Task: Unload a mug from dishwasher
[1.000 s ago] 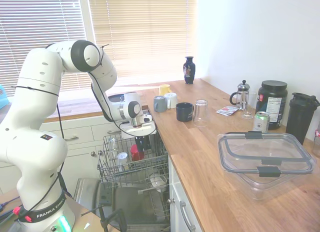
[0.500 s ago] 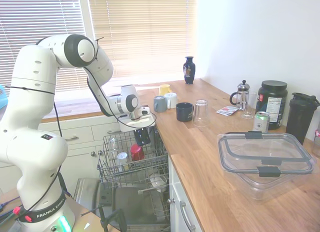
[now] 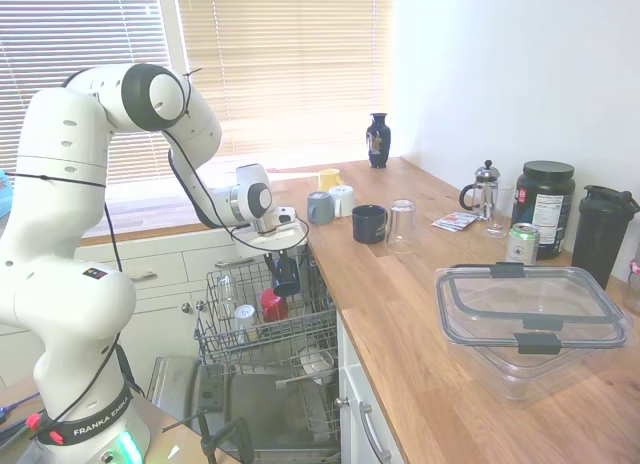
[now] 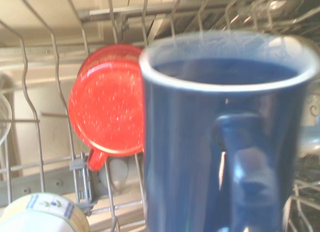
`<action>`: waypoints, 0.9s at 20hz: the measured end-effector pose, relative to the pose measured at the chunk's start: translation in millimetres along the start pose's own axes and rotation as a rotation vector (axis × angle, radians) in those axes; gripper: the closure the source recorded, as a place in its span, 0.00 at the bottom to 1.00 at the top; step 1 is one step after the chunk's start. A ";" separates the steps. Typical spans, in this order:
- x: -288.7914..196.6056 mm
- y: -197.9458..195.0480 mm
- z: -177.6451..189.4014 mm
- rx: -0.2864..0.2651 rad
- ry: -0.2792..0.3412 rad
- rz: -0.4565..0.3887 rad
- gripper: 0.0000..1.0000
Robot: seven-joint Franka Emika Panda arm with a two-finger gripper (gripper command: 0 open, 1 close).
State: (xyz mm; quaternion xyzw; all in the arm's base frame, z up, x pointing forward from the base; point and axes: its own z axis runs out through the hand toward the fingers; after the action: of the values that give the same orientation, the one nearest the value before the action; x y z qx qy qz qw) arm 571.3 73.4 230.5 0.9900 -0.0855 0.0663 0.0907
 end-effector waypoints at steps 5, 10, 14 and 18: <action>3.0 -0.1 -15.5 0.008 0.016 0.007 1.00; 4.6 0.0 -29.7 0.026 0.031 0.020 1.00; 5.5 5.3 -52.8 0.052 0.050 0.045 1.00; 7.6 14.9 -82.0 0.062 0.073 0.066 1.00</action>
State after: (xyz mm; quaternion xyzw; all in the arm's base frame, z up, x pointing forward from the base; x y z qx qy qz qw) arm 566.6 73.5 314.0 0.9859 -0.1128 0.1078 0.0610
